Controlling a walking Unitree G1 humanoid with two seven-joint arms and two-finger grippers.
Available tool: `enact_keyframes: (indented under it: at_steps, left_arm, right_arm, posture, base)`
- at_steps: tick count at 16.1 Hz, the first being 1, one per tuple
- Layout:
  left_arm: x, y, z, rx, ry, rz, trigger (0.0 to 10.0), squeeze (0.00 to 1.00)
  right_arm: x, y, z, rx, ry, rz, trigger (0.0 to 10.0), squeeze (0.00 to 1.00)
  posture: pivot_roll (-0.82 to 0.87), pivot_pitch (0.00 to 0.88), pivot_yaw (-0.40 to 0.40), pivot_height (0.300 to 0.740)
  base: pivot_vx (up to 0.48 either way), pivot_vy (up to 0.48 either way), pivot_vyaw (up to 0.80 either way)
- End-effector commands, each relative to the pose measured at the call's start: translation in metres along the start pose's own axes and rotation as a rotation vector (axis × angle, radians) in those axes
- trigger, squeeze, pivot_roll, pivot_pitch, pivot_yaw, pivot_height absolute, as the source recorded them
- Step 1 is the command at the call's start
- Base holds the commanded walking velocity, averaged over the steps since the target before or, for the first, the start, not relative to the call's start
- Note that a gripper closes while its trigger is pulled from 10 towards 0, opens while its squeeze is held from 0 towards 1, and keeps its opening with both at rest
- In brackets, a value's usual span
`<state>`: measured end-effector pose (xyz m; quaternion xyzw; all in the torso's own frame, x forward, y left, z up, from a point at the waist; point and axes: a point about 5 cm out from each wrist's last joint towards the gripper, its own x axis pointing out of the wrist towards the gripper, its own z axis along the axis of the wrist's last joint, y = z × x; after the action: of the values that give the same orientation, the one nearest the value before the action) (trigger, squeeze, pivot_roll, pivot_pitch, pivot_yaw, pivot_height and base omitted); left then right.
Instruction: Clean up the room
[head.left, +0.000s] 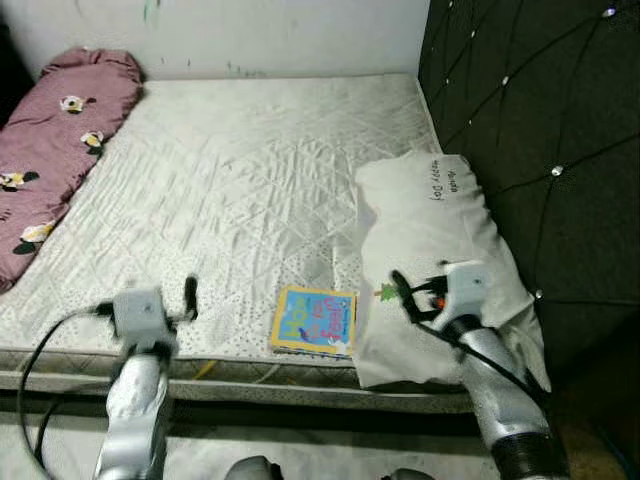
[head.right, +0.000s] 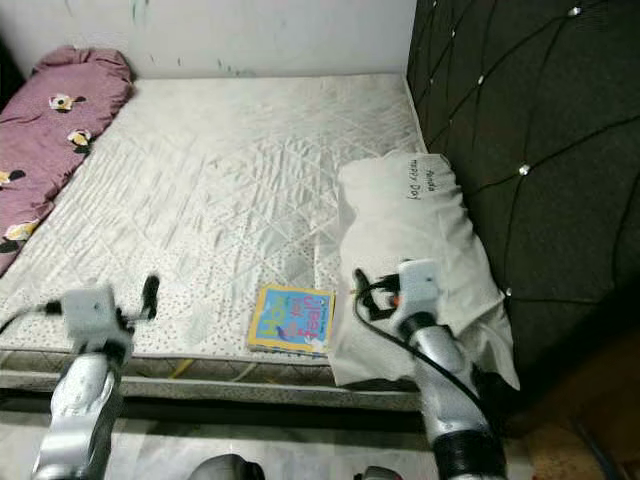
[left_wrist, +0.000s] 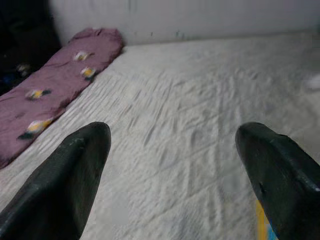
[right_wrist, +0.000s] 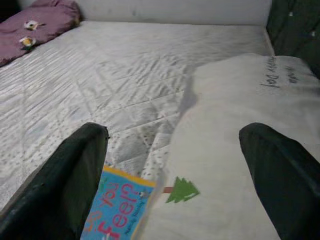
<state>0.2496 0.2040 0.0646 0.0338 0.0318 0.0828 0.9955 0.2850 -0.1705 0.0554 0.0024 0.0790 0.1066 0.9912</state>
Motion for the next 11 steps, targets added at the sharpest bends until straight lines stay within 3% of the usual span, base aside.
enact_keyframes:
  at_steps: [1, 2, 4, 7, 9, 11]
  left_arm:
    - [0.004, -0.004, 0.007, -0.006, -0.014, -0.010, 10.0, 0.00]
    - [0.003, -0.008, 0.014, 0.024, -0.049, -0.038, 10.0, 0.00]
    - [-0.005, -0.005, 0.016, -0.044, -0.028, 0.006, 10.0, 0.00]
    - [-0.009, -0.012, 0.016, -0.074, -0.026, -0.003, 10.0, 0.00]
    - [-0.008, -0.013, 0.021, -0.097, -0.036, 0.011, 10.0, 0.00]
    - [-0.008, -0.012, 0.022, -0.102, -0.030, 0.026, 10.0, 0.00]
  right_arm:
    - [0.009, -0.001, 0.015, 0.032, -0.052, -0.031, 10.0, 0.00]
    - [0.010, -0.003, 0.026, -0.037, -0.130, -0.072, 10.0, 0.00]
    - [0.006, -0.015, 0.025, 0.029, -0.124, -0.232, 10.0, 0.00]
    - [0.004, -0.008, 0.019, 0.012, -0.098, -0.175, 10.0, 0.00]
    - [0.008, -0.008, 0.023, 0.005, -0.108, -0.150, 10.0, 0.00]
    - [0.014, -0.001, 0.027, -0.026, -0.118, -0.103, 10.0, 0.00]
  posture:
    - [0.00, 0.000, 0.063, 0.740]
    - [0.01, 0.000, 0.050, 0.740]
    - [0.00, 0.002, 0.032, 0.740]
    - [-0.01, 0.028, -0.009, 0.740]
    - [-0.02, 0.042, -0.017, 0.740]
    - [-0.02, 0.060, -0.009, 0.740]
  base:
    - [0.000, 0.000, 0.00]
    - [0.000, 0.000, 0.00]
    - [0.000, 0.000, -0.40]
    - [0.000, 0.000, -0.80]
    - [0.000, 0.321, -0.64]
    - [0.000, 0.463, 0.00]
